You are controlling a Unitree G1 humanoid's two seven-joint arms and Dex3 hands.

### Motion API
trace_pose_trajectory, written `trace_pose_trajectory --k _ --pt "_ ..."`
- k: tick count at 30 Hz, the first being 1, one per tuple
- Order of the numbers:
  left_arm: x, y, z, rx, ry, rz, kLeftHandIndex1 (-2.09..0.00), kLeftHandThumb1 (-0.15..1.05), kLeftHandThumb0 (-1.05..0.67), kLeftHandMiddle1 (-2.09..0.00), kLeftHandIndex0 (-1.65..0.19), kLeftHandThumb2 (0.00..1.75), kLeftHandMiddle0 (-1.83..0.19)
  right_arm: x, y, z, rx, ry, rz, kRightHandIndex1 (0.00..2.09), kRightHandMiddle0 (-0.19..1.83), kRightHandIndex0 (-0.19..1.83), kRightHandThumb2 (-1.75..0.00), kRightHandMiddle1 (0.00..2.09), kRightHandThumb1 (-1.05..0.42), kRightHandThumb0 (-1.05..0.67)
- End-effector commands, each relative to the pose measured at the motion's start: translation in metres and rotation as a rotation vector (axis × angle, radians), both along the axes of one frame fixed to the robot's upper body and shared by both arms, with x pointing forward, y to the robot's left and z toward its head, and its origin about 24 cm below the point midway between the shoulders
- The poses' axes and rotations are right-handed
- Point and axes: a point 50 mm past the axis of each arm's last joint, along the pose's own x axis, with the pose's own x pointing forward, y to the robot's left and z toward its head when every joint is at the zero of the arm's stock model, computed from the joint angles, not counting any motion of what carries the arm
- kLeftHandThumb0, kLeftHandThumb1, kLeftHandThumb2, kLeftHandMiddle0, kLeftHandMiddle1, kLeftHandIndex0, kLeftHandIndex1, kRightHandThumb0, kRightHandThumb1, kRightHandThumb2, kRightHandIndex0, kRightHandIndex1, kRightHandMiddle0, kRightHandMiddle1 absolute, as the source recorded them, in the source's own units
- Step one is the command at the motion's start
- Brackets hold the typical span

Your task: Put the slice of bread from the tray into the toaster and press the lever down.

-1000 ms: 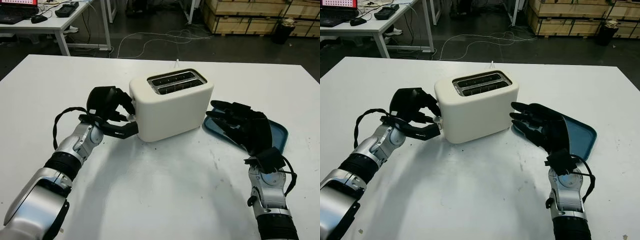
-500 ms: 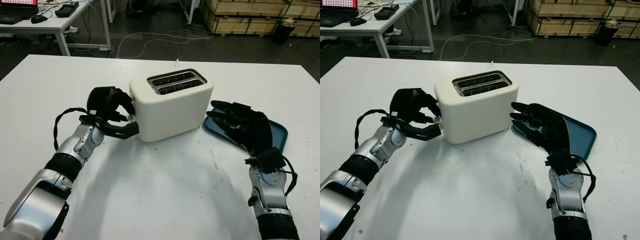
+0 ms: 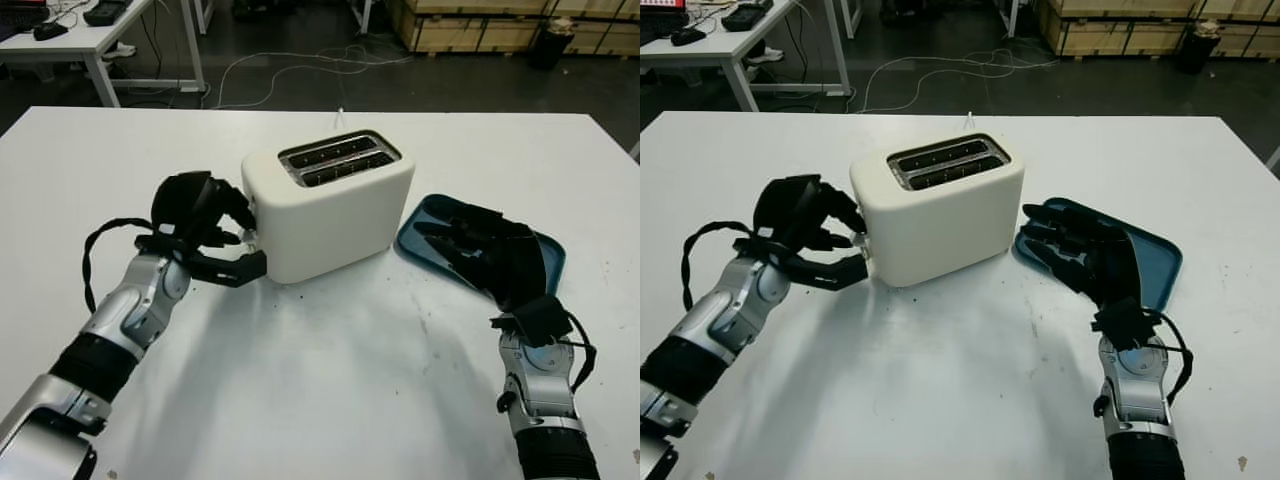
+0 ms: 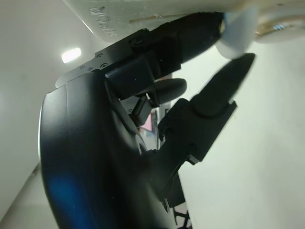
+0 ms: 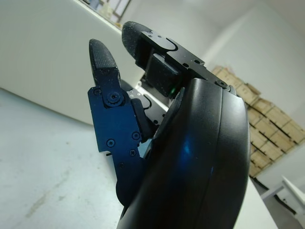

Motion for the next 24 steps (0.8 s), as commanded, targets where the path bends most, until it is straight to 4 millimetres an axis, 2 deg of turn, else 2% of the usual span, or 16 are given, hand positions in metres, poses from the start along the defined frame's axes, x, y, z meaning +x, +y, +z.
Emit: trace_pose_trajectory --k 1,7,13,14,15,16,18,21,24 --pt "-0.03 0.016 -0.07 0.135 0.396 0.071 0.0 0.75 -0.09 -1.08 -0.86 0.0 -0.72 0.001 -0.004 0.004 -0.004 -0.008 -0.003 0.0 0.99 1.08 0.0 0.0 -0.88 -0.37" --pt "-0.03 0.016 -0.061 0.157 0.426 0.084 0.0 0.71 -0.12 -1.09 -0.79 0.0 -0.67 0.001 -0.004 0.005 -0.003 -0.012 -0.002 0.0 0.99 1.08 0.0 0.0 -0.88 -0.38" --pt "-0.035 0.017 -0.056 0.161 0.511 0.087 0.0 0.69 -0.16 -0.9 -0.64 0.0 -0.61 0.001 -0.005 0.005 0.003 -0.018 -0.002 0.01 0.99 1.08 0.0 0.0 -0.88 -0.38" --pt "-0.036 0.018 -0.054 0.155 0.525 0.095 0.0 0.69 -0.17 -0.96 -0.6 0.0 -0.57 0.001 -0.005 0.006 0.002 -0.02 -0.003 0.0 0.99 1.08 0.0 0.0 -0.88 -0.38" --pt "-0.037 0.02 -0.051 0.145 0.537 0.102 -0.01 0.69 -0.2 -1.15 -0.55 0.0 -0.47 0.001 -0.005 0.006 -0.002 -0.025 -0.003 0.0 0.98 1.08 0.0 0.0 -0.88 -0.38" --pt "-0.039 0.023 -0.045 0.113 0.535 0.108 -0.01 0.69 -0.22 -1.21 -0.53 0.01 -0.42 0.001 -0.005 0.007 -0.008 -0.031 -0.003 0.0 0.98 1.08 0.0 0.0 -0.88 -0.38" --pt "-0.045 0.029 -0.029 0.026 0.479 0.108 -0.01 0.7 -0.26 -1.08 -0.51 0.0 -0.45 0.003 -0.005 0.009 -0.016 -0.043 0.0 0.0 0.98 1.08 0.0 0.0 -0.88 -0.37" --pt "-0.056 0.04 0.009 -0.141 0.287 0.074 -0.03 0.75 -0.35 -1.3 -0.59 0.01 -0.47 0.008 -0.003 0.017 -0.005 -0.07 0.018 0.0 0.98 1.08 0.0 0.0 -0.88 -0.38" --pt "-0.066 0.049 0.044 -0.242 0.096 0.057 -0.08 0.8 -0.39 -1.24 -0.78 0.01 -0.6 0.014 -0.003 0.029 -0.032 -0.095 0.042 0.0 0.96 1.08 0.0 0.0 -0.89 -0.38"
